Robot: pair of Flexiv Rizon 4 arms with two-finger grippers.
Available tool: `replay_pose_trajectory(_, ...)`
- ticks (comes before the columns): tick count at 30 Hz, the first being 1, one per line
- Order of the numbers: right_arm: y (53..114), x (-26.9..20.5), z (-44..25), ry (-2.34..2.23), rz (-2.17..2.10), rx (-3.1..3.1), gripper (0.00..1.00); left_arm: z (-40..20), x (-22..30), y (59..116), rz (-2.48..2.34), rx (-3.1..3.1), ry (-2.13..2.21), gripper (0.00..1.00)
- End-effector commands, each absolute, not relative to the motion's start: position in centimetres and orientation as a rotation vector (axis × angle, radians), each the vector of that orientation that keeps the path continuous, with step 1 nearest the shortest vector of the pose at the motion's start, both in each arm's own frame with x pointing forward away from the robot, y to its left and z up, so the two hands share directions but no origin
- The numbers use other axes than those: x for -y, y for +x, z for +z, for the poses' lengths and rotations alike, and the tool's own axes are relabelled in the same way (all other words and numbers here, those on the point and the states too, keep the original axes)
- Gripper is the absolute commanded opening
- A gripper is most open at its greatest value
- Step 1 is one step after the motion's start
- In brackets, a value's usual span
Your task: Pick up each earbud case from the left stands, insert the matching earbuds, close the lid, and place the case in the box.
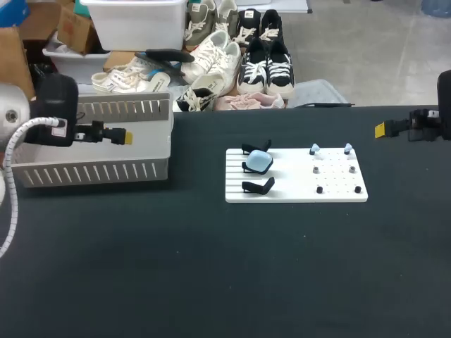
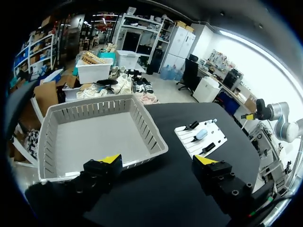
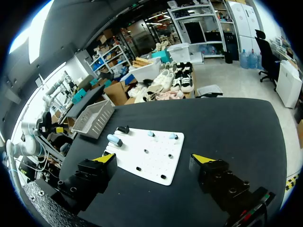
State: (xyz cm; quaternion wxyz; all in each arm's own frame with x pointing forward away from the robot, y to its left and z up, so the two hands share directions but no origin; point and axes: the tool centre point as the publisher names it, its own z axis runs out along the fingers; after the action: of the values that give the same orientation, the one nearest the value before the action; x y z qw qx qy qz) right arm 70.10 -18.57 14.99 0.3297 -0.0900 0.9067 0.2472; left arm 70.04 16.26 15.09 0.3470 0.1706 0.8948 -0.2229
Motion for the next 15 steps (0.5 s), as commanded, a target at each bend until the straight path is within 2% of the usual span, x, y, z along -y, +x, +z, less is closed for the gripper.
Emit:
replay_pose_trajectory(1,70.2,18.6,15.0,-0.238,0.650,-2.372,1.00,14.8,-14.9,71.7,-0.602,-2.262,0.573,1.00)
replay_pose_trajectory(15,70.2,18.6,15.0,-0.238,0.650,-2.372,1.00,15.6,-10.2,72.8,-0.523,-1.973,1.140,1.00)
